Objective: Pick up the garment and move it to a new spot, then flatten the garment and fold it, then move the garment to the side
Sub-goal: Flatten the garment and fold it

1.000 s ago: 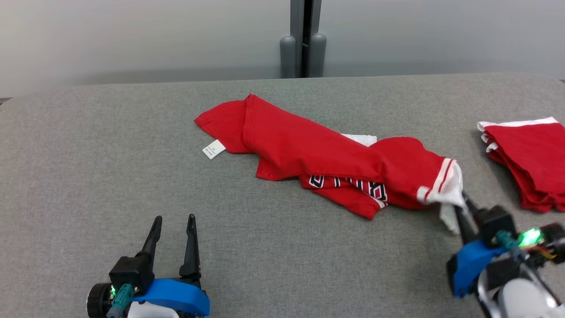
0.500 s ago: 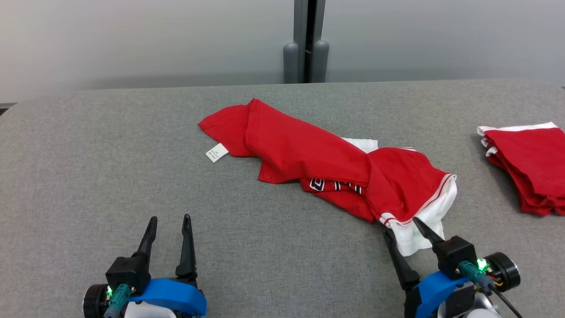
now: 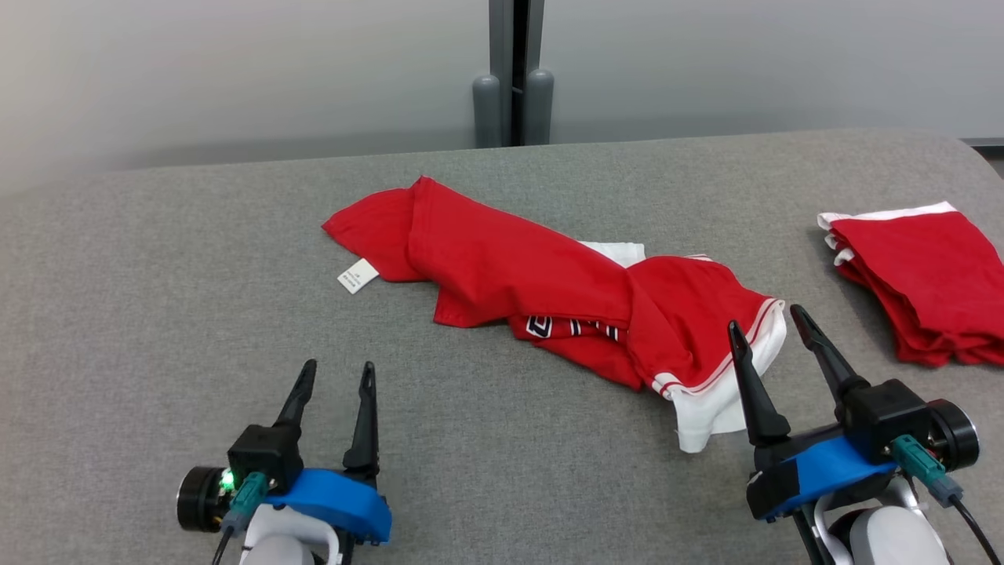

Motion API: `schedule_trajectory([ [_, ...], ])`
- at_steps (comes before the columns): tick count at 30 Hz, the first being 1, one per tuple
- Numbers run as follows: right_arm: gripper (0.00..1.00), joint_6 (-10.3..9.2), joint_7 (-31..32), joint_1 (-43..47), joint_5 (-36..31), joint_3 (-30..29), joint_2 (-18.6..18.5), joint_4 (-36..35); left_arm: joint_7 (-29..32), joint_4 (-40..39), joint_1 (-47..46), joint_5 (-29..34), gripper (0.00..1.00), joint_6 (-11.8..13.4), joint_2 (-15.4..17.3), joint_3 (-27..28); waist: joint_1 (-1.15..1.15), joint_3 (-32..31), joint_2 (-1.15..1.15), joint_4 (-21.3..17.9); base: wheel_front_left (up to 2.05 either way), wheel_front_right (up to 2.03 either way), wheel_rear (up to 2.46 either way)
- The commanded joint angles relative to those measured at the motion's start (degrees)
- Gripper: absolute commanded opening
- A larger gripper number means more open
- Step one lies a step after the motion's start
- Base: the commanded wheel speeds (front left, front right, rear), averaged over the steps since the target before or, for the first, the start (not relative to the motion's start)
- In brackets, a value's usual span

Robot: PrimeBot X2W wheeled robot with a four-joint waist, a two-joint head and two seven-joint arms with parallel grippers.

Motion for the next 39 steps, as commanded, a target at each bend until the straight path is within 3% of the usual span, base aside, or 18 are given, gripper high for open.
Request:
schedule_trajectory([
  [1, 1.0, 0.0, -0.62, -0.76, -0.07, -0.33, 0.28, 0.36, -0.23, 1.13, -1.78, 0.31, 1.0, -0.4, 0.03, -0.4, 0.0, 0.42, 0.0, -0.28, 0.0, 0.0, 0.0],
  [11, 1.0, 0.0, -3.1, -4.22, 2.08, 1.48, 0.36, 2.58, 4.77, 13.93, -14.96, -0.24, 1.0, -1.59, 0.05, -3.39, 0.0, 4.76, 0.0, -4.39, 0.0, 0.0, 0.0],
  [23, 1.0, 0.0, -4.59, -6.18, 2.94, 1.66, 0.37, 4.23, 12.58, 28.53, -25.87, -1.71, 1.0, -0.95, 0.13, -4.3, 0.0, 8.53, 0.0, -9.29, 0.0, 0.0, 0.0],
  [24, 1.0, 0.0, -4.79, -6.23, 3.01, 1.6, 0.37, 4.33, 12.95, 29.39, -26.19, -1.57, 0.73, -1.0, 0.19, -4.62, 0.0, 8.65, 0.0, -9.49, 0.0, 0.0, 0.0],
  [25, 1.0, 0.0, -4.87, -6.24, 3.08, 1.46, 0.37, 4.44, 13.02, 30.05, -26.49, -1.57, 0.32, -1.15, 0.2, -4.82, 0.0, 8.73, 0.0, -9.59, 0.0, 0.0, 0.0],
  [26, 1.0, 0.0, -5.06, -6.24, 3.14, 1.31, 0.37, 4.54, 12.77, 30.63, -26.81, -1.71, 0.07, -1.28, 0.19, -4.91, 0.0, 8.8, 0.0, -9.65, 0.0, 0.0, 0.0],
  [27, 1.0, 0.0, -5.08, -6.21, 3.15, 1.15, 0.37, 4.59, 12.35, 31.0, -27.13, -1.96, 0.0, -1.38, 0.19, -4.97, 0.0, 8.84, 0.0, -9.62, 0.0, 0.0, 0.0],
  [39, 1.0, 0.0, -5.76, -3.1, 1.95, -3.95, 0.35, 5.5, 2.72, 29.24, -22.8, -4.97, 0.0, -1.21, 0.26, -3.81, 0.0, 6.08, 0.0, -4.53, 0.0, 0.0, 0.0],
])
